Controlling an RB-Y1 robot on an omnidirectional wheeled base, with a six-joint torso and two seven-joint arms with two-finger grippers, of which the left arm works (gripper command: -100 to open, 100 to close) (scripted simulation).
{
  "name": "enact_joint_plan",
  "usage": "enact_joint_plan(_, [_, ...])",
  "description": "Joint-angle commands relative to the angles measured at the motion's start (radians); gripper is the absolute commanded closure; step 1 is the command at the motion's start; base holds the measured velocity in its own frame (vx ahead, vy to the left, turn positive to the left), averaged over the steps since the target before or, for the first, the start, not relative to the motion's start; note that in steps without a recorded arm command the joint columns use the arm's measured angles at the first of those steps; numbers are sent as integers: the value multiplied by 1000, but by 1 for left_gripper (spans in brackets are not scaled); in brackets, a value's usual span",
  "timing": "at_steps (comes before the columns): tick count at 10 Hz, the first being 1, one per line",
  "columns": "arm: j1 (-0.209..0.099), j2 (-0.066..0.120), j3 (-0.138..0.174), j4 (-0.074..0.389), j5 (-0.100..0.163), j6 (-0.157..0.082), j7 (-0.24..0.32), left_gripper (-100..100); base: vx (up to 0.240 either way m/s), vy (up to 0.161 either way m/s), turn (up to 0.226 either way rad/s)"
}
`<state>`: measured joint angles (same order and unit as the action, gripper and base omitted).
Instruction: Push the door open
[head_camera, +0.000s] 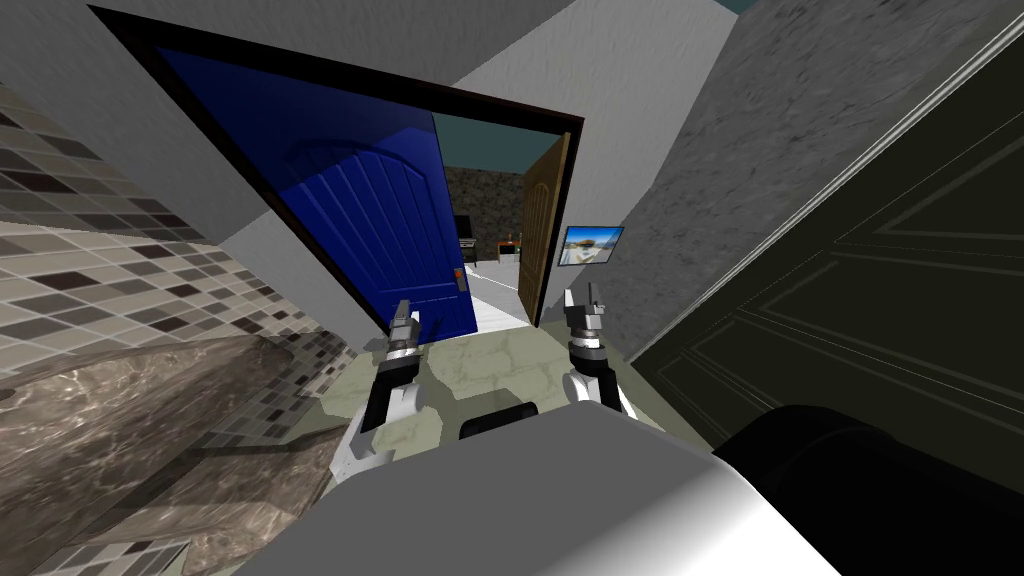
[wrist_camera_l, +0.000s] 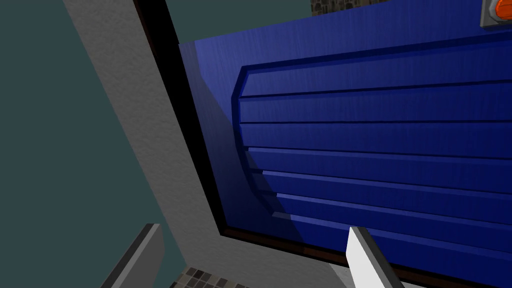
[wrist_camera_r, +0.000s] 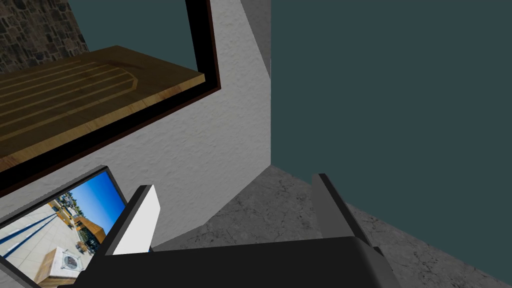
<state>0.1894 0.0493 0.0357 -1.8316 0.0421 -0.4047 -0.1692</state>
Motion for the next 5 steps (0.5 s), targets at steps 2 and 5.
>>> enact_joint_plan(2, [-31,2,4,62,3,-5,0,-100,79,38,-1])
enact_joint_plan(5, [-73,5,10,135,8,-8,1,-100,74,14,1])
